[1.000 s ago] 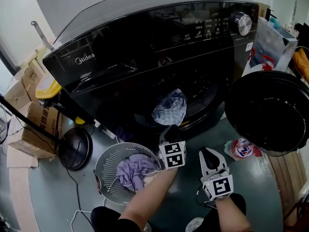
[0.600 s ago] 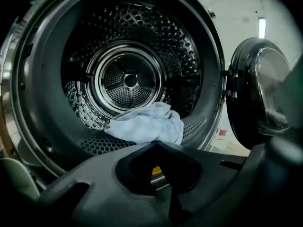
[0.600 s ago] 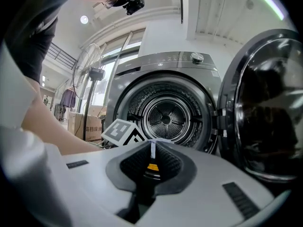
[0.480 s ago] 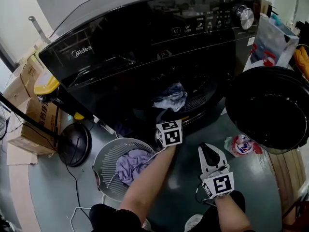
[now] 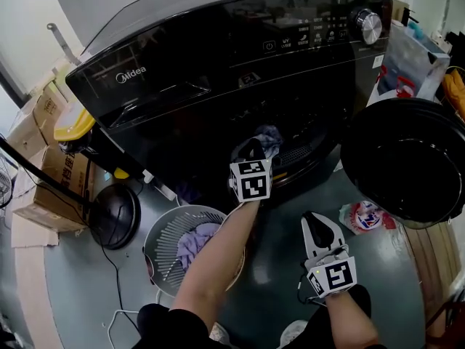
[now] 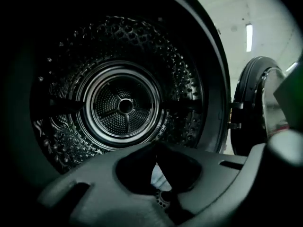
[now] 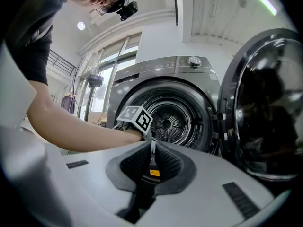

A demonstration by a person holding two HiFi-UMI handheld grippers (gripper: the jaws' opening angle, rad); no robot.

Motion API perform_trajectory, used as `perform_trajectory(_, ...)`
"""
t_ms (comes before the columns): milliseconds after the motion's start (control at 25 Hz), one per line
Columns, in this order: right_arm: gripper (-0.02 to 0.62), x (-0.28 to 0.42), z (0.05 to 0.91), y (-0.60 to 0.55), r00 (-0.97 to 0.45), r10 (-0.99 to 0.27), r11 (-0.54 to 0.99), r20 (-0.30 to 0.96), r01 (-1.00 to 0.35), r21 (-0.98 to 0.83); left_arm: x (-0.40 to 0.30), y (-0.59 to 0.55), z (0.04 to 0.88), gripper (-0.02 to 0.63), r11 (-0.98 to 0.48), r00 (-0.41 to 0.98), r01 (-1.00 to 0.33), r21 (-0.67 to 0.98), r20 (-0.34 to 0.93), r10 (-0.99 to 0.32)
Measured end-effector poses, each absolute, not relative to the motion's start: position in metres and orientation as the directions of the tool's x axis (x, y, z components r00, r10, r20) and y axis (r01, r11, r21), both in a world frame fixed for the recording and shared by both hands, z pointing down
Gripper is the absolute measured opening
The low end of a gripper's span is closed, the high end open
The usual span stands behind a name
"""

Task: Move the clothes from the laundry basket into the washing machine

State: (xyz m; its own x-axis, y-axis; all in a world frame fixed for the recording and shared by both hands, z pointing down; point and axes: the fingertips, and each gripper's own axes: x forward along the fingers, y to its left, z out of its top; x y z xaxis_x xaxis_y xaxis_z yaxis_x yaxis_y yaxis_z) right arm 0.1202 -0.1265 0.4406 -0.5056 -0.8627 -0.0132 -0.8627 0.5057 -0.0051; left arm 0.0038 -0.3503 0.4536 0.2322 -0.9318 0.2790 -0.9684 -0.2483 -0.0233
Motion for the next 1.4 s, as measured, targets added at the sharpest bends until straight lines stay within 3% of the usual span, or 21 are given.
perform_trajectory(400,0.015,0.083,0.433,-0.126,-0.557,-0.831,0.557,0.000,-0.831,0.002,-0.010,-0.241,0.377,0.006,-0.372,0.362,-0.925,-0.077,0.115,-0.925)
perform_trajectory(680,0.015,0.026,0.412,-0.126,-0.666,-0.746,0.666,0.018,-0.745,0.049,-0.082,-0.177,0.363,0.006,-0.334,0.320,-0.934,-0.123,0.122,-0.939)
perform_trajectory(960,0.015,-0.046,0.397,-0.121,-0.754,-0.657,0.754,-0.001,-0.656,0.042,-0.183,-0.137,0.440,0.006,-0.270,0.208,-0.946,-0.180,0.304,-0.930)
perform_trajectory(1360,0.015,-0.083,0.409,-0.106,-0.784,-0.620,0.784,0.001,-0.620,-0.001,-0.221,-0.125,0.603,0.008,-0.384,0.170,-0.898,-0.215,0.636,-0.752)
perform_trajectory(1400,0.015,-0.080,0.411,-0.107,-0.780,-0.626,0.780,0.003,-0.626,-0.003,-0.221,-0.125,0.618,0.030,-0.409,0.177,-0.888,-0.207,0.669,-0.722)
